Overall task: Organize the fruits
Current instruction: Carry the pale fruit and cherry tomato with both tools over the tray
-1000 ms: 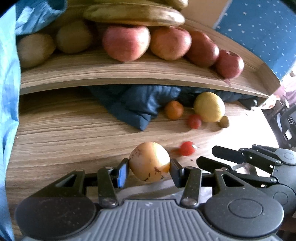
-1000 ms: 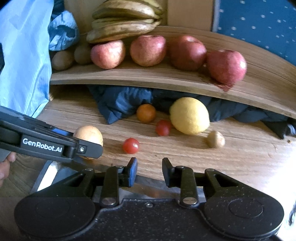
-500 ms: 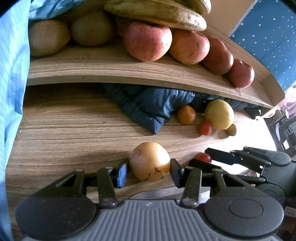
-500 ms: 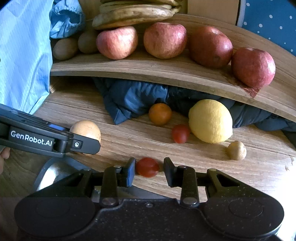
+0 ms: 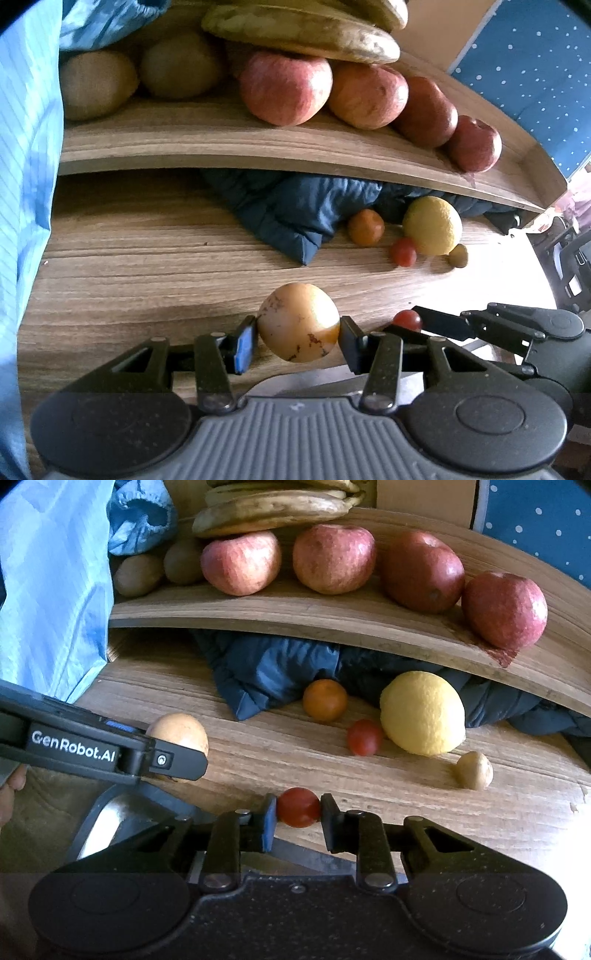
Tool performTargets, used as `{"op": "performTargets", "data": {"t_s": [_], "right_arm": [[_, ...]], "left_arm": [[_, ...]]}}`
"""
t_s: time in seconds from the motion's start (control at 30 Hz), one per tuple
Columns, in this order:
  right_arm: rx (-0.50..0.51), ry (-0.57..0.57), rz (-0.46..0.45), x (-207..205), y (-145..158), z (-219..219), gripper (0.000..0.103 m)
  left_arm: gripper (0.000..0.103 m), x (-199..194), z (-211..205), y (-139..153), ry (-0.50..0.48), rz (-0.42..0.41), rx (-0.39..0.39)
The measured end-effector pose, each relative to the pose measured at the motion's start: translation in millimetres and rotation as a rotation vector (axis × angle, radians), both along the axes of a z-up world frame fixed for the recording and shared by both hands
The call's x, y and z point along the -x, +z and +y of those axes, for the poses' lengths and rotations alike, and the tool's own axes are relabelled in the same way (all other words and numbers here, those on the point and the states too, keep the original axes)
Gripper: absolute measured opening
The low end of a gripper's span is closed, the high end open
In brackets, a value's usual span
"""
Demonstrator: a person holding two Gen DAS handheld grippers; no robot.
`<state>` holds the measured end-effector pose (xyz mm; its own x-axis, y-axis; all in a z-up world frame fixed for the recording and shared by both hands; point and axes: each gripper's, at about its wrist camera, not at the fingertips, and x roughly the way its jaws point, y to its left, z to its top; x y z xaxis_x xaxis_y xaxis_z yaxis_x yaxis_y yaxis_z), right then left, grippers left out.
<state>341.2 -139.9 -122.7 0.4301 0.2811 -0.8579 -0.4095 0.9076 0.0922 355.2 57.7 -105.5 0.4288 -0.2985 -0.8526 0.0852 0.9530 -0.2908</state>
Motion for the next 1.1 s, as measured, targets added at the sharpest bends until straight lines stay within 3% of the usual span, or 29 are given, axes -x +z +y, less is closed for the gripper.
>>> {"op": "performTargets", "data": {"t_s": [0.63, 1.1], "right_arm": [[-0.052, -0.029, -0.088, 40, 35, -23, 0.027], [-0.018, -0.110, -0.101, 88, 50, -75, 0.027]], "left_arm": [[0.052, 28, -34, 26, -0.074, -0.067, -0.018], [0.052, 55, -82, 26, -0.157, -0.045, 0.002]]}}
